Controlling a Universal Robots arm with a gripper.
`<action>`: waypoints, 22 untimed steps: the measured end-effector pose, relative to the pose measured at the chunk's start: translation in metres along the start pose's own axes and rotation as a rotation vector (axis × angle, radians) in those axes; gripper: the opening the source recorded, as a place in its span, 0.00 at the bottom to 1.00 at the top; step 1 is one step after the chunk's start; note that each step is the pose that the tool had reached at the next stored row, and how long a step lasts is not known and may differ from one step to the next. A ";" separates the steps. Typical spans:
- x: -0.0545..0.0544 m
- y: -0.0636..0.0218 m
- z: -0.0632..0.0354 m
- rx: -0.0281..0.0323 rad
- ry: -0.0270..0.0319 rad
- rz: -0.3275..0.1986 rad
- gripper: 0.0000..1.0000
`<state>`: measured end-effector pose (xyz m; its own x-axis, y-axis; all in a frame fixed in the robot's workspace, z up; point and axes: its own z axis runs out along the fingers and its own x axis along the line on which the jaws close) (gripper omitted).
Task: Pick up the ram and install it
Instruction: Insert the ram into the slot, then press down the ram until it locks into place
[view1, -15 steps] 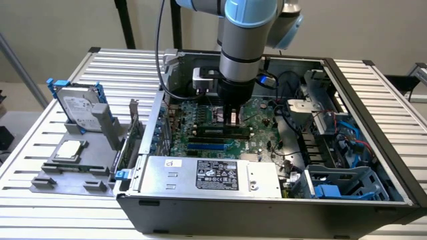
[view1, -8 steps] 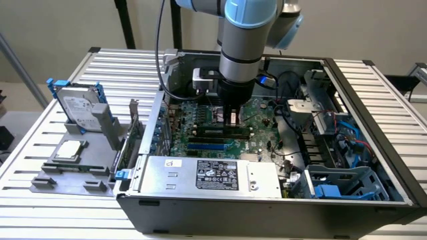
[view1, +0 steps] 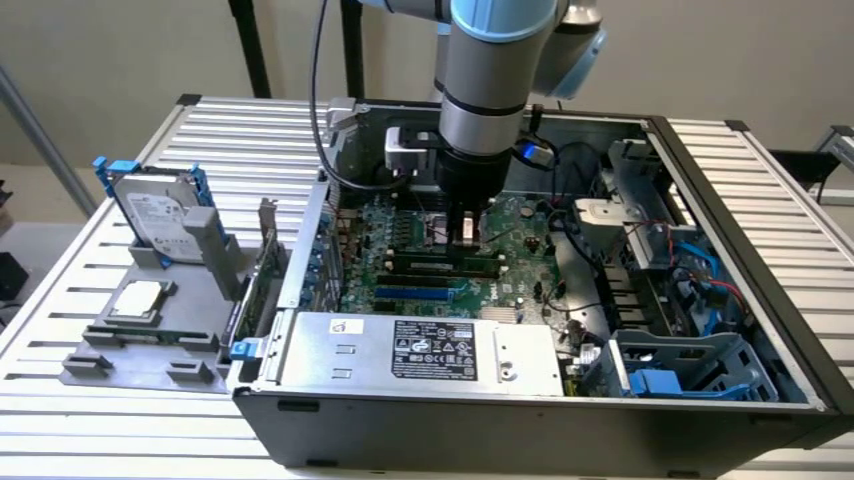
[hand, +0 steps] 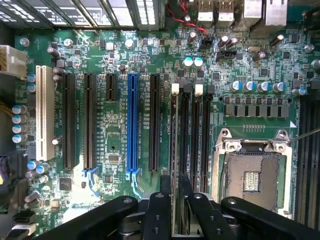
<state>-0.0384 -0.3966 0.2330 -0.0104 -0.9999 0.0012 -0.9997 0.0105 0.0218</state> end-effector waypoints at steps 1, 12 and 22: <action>0.000 0.0001 -0.0035 -0.0001 0.0001 0.000 0.22; 0.000 0.0009 -0.0126 -0.0001 0.0000 0.000 0.11; 0.000 0.0009 -0.0123 -0.0001 0.0001 0.000 0.11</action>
<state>-0.0390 -0.3965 0.2453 -0.0103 -0.9999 0.0013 -0.9997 0.0103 0.0219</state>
